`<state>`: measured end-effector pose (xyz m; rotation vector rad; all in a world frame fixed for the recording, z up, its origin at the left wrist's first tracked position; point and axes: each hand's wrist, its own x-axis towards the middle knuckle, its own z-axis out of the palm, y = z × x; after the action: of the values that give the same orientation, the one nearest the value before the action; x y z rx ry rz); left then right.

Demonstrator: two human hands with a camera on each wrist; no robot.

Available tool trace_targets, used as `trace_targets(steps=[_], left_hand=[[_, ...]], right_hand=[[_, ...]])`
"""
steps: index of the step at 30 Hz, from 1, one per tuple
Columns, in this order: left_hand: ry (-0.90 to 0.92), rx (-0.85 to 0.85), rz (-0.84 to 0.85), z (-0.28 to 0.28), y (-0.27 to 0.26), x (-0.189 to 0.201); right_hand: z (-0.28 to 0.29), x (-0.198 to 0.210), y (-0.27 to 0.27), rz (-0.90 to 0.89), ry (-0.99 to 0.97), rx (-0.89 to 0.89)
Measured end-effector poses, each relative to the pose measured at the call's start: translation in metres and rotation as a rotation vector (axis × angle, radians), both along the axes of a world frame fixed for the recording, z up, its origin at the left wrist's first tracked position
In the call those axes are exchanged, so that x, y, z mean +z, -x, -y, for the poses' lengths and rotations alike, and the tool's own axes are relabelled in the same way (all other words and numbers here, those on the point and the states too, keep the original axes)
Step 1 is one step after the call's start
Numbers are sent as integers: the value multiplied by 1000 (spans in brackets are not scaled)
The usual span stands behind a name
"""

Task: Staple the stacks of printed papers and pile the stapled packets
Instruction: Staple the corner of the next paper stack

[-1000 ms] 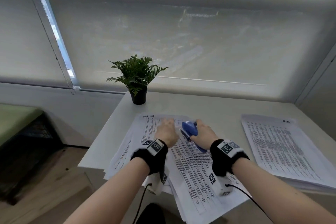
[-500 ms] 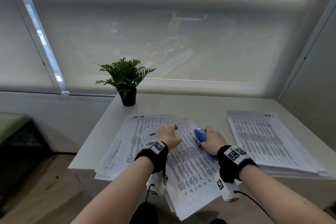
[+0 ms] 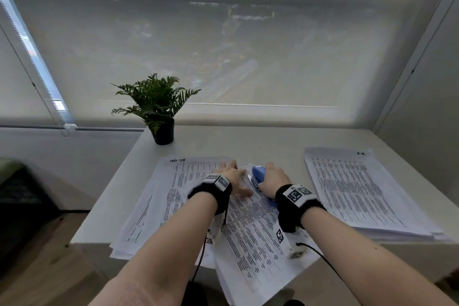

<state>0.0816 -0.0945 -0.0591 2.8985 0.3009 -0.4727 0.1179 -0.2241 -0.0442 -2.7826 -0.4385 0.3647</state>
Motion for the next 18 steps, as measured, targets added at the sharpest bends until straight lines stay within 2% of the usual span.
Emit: trace_targets(steps=[7,11,18], left_hand=[[-34,34,-19,5,2,-2],[-53,8,34,4,4,-2],[-68,-18,33,2,4,-3]], right_hand=[[-10,4,7,-34,18,-85],[-13,9,10,-30,11,-70],[-13,13,20,7,64,-31]])
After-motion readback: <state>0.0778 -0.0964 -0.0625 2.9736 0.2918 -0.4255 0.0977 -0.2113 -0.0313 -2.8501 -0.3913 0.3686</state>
